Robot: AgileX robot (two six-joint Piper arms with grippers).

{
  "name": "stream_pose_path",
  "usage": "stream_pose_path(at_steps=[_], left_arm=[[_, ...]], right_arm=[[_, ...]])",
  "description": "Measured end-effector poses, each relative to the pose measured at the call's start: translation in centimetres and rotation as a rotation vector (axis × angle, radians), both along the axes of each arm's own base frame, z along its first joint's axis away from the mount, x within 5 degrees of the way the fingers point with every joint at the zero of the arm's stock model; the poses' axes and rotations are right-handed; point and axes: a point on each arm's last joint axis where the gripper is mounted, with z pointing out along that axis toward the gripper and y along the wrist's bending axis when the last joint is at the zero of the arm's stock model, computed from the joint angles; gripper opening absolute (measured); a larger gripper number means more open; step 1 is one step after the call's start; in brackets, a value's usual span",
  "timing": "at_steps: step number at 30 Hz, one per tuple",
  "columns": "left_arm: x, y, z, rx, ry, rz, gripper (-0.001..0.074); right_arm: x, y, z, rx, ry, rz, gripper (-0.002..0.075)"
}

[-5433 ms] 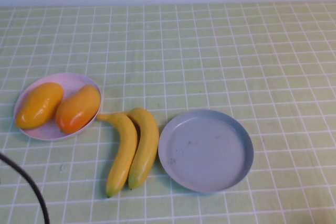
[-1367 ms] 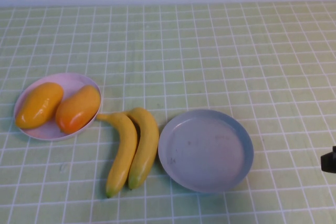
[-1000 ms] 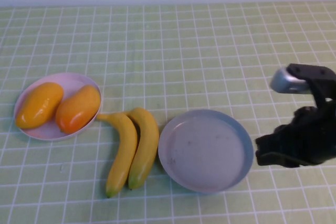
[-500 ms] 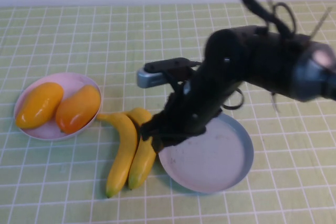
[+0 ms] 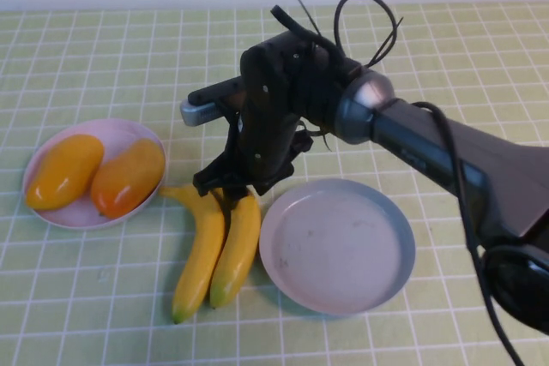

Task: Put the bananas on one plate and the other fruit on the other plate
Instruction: Put another type of fruit in the right plate

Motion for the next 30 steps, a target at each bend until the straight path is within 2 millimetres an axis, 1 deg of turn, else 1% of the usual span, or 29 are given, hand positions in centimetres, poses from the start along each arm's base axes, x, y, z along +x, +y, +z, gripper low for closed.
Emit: stream_pose_path(at_steps=[1, 6, 9, 14, 20, 25, 26, 28, 30], left_arm=[[0.0, 0.0, 0.0, 0.000, 0.000, 0.000, 0.0002], [0.0, 0.0, 0.0, 0.000, 0.000, 0.000, 0.0002], [0.0, 0.0, 0.0, 0.000, 0.000, 0.000, 0.0002], [0.0, 0.0, 0.0, 0.000, 0.000, 0.000, 0.0002], [0.0, 0.0, 0.0, 0.000, 0.000, 0.000, 0.0002], [0.0, 0.0, 0.0, 0.000, 0.000, 0.000, 0.0002], [0.0, 0.0, 0.0, 0.000, 0.000, 0.000, 0.0002], [0.0, 0.0, 0.0, 0.000, 0.000, 0.000, 0.0002], [0.0, 0.0, 0.0, 0.000, 0.000, 0.000, 0.0002]], right_arm=[[0.2, 0.2, -0.1, 0.006, -0.006, -0.002, 0.0322], [0.9, 0.8, -1.6, -0.004, -0.001, -0.004, 0.0328], [1.0, 0.9, -1.8, -0.007, 0.002, -0.004, 0.0330], [1.0, 1.0, -1.7, 0.005, -0.001, -0.005, 0.0313], [1.3, 1.2, -1.1, 0.026, -0.021, -0.005, 0.0312], [1.2, 1.1, -1.1, 0.016, -0.012, -0.004, 0.0312], [1.2, 1.1, -1.0, 0.016, -0.012, -0.004, 0.0312], [1.1, 0.9, 0.1, 0.029, -0.026, -0.006, 0.0311], [0.9, 0.2, 2.2, 0.048, -0.044, -0.018, 0.0311]])
